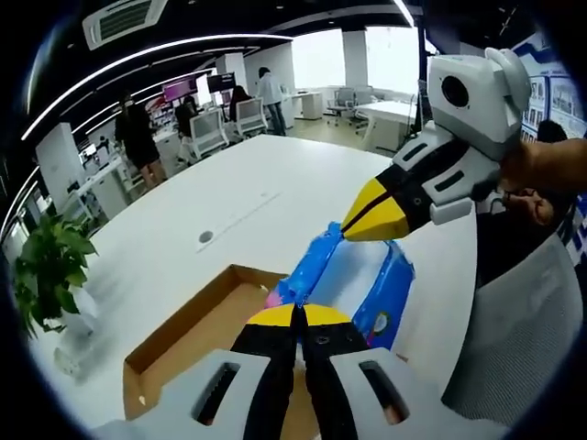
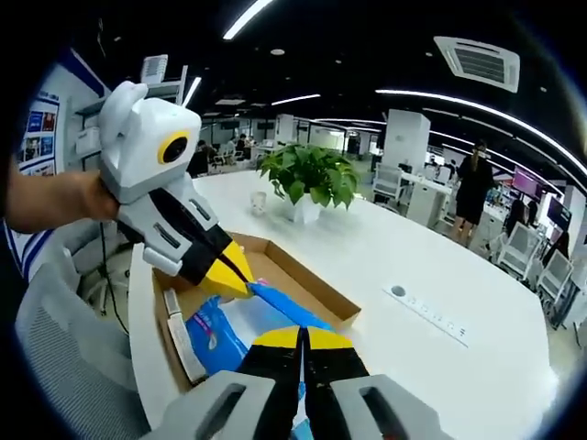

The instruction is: Operate the shoe box by opening the lid, removing the specified soft item, and placing it in the target area until the item is outside and the box remains undamaged.

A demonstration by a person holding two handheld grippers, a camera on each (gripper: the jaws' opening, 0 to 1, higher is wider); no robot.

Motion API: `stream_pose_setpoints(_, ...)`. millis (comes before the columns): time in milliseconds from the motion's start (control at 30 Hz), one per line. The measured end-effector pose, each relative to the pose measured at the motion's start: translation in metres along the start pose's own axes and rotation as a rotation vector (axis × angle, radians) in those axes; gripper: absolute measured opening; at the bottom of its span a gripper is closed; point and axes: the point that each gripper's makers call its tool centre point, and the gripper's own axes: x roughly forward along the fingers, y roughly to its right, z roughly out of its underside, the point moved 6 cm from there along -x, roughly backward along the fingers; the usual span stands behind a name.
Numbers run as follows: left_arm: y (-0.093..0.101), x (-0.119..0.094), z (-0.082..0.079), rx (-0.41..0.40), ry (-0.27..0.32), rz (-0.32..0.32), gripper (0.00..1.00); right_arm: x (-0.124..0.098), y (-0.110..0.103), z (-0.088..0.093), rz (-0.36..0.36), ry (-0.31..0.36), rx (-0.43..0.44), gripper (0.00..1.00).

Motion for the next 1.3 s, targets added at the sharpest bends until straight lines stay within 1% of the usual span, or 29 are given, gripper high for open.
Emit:
stream_pose_setpoints(267, 0.013, 0.014, -0.013, 0.018, 0.005, 0.028, 0.00, -0.015, 0.015, 0.007, 0.033, -0.006, 0.007, 0.00)
stream_pose_setpoints(700, 0.035, 0.038, -0.032, 0.048, 0.014, 0.066, 0.00, -0.039, 0.035, 0.027, 0.083, -0.020, 0.031, 0.00)
stream_pose_setpoints(1000, 0.050, 0.052, -0.040, 0.069, 0.018, 0.088, 0.00, -0.052, 0.046, 0.041, 0.094, -0.047, 0.013, 0.00)
stream_pose_setpoints(1300, 0.062, 0.066, -0.042, 0.080, 0.013, 0.111, 0.00, -0.060, 0.055, 0.055, 0.112, -0.060, 0.025, 0.00)
